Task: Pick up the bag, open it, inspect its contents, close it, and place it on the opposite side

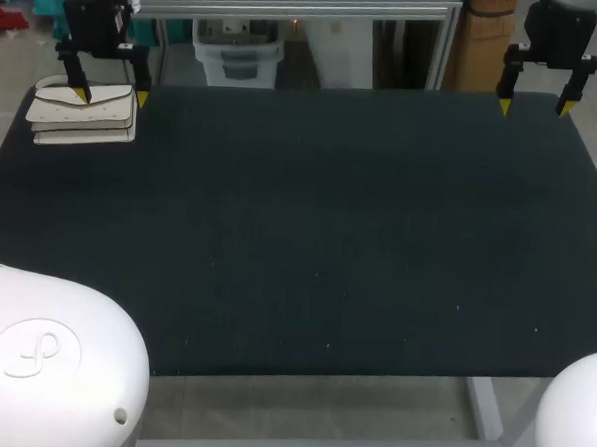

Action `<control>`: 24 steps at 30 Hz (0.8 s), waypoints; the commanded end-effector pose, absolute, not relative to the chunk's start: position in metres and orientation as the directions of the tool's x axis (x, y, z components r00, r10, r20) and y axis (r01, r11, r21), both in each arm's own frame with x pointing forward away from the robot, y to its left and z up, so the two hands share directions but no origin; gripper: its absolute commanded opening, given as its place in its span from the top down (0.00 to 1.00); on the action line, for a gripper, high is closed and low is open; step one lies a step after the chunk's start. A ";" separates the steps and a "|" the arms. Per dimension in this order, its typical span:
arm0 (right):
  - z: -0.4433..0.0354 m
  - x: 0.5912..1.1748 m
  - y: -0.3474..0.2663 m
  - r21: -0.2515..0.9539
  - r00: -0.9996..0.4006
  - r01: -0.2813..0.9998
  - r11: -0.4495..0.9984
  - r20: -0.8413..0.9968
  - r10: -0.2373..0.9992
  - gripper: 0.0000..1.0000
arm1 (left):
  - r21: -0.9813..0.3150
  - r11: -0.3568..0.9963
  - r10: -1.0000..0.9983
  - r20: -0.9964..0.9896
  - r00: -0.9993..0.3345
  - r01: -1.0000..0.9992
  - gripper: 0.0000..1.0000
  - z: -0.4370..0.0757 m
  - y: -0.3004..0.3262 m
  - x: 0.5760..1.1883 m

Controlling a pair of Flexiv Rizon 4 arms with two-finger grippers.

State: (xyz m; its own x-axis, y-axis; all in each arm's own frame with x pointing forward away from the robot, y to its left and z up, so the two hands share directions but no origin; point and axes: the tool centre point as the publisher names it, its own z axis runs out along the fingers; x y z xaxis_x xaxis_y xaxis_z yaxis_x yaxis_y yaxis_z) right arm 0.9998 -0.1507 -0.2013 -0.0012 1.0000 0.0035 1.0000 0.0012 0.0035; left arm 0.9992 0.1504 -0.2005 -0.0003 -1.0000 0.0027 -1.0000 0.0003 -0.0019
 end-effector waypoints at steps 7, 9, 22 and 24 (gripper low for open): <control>-0.201 1.000 -0.150 0.001 -0.001 1.000 0.001 0.002 1.000 0.00 | -0.001 0.000 -1.000 0.001 0.000 -1.000 0.00 -0.200 0.150 0.999; -0.201 1.000 -0.150 0.001 -0.001 1.000 0.001 0.002 1.000 0.00 | -0.001 0.000 -1.000 0.001 0.000 -1.000 0.00 -0.200 0.150 0.999; -0.202 0.999 -0.134 0.133 -0.220 0.969 0.210 0.057 0.974 0.00 | -0.036 0.021 -0.996 0.091 -0.024 -0.999 0.00 -0.204 0.170 1.003; -0.207 0.996 -0.127 0.201 -0.374 0.918 0.342 0.152 0.915 0.00 | -0.032 0.031 -0.991 0.130 -0.035 -0.999 0.00 -0.205 0.176 1.005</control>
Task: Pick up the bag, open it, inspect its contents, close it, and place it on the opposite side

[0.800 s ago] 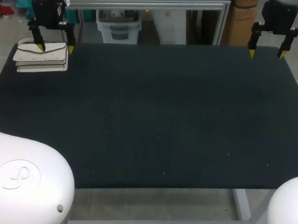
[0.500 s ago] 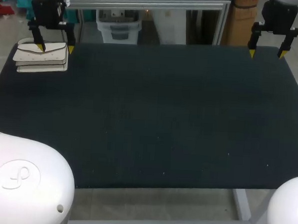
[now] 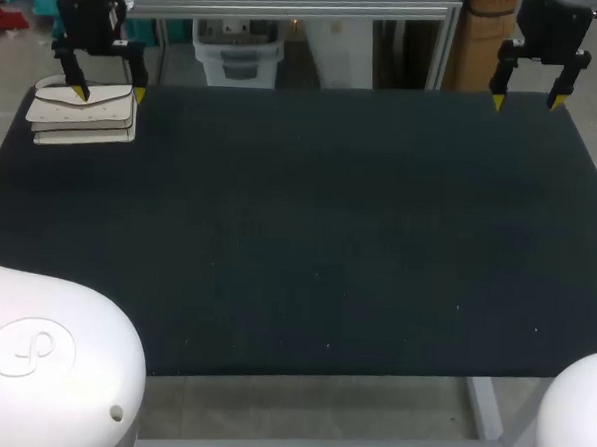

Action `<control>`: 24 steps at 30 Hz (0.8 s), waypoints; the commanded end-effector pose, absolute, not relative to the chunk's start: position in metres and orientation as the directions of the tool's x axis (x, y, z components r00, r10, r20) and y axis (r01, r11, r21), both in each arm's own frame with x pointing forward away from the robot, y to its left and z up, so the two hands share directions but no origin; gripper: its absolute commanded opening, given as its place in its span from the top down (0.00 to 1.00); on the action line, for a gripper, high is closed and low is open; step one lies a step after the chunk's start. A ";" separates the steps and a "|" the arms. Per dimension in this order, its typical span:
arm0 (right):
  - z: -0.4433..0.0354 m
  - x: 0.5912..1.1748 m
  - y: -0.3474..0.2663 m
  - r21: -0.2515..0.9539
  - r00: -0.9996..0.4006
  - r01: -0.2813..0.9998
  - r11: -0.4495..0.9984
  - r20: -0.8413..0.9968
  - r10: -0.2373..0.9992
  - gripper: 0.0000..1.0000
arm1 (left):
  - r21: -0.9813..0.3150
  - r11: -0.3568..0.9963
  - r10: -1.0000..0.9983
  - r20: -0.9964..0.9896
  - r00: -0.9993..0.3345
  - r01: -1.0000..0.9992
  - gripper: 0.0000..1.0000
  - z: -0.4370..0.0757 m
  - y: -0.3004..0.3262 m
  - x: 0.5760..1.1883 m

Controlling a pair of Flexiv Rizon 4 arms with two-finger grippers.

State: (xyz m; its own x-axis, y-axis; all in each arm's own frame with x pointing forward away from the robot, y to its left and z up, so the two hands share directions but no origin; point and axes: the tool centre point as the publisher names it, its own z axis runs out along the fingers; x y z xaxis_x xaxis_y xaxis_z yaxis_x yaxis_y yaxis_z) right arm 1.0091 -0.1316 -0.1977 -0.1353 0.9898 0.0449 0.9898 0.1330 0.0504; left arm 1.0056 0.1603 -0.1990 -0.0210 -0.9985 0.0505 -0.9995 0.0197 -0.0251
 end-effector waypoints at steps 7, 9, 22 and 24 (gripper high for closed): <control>-0.231 0.980 -0.105 0.319 -0.646 0.745 0.585 0.126 0.753 0.00 | -0.011 0.057 -0.975 0.215 -0.057 -0.998 0.00 -0.216 0.203 1.017; -0.237 0.977 -0.100 0.348 -0.712 0.683 0.643 0.120 0.692 0.00 | -0.009 0.067 -0.969 0.236 -0.067 -0.998 0.00 -0.220 0.211 1.020; -0.266 0.959 -0.069 0.413 -0.919 0.390 0.823 0.124 0.374 0.00 | 0.008 0.089 -0.922 0.379 -0.079 -0.996 0.00 -0.239 0.252 1.031; -0.266 0.959 -0.069 0.413 -0.919 0.390 0.823 0.124 0.374 0.00 | 0.004 0.119 -0.906 0.410 -0.107 -0.993 0.00 -0.239 0.257 1.033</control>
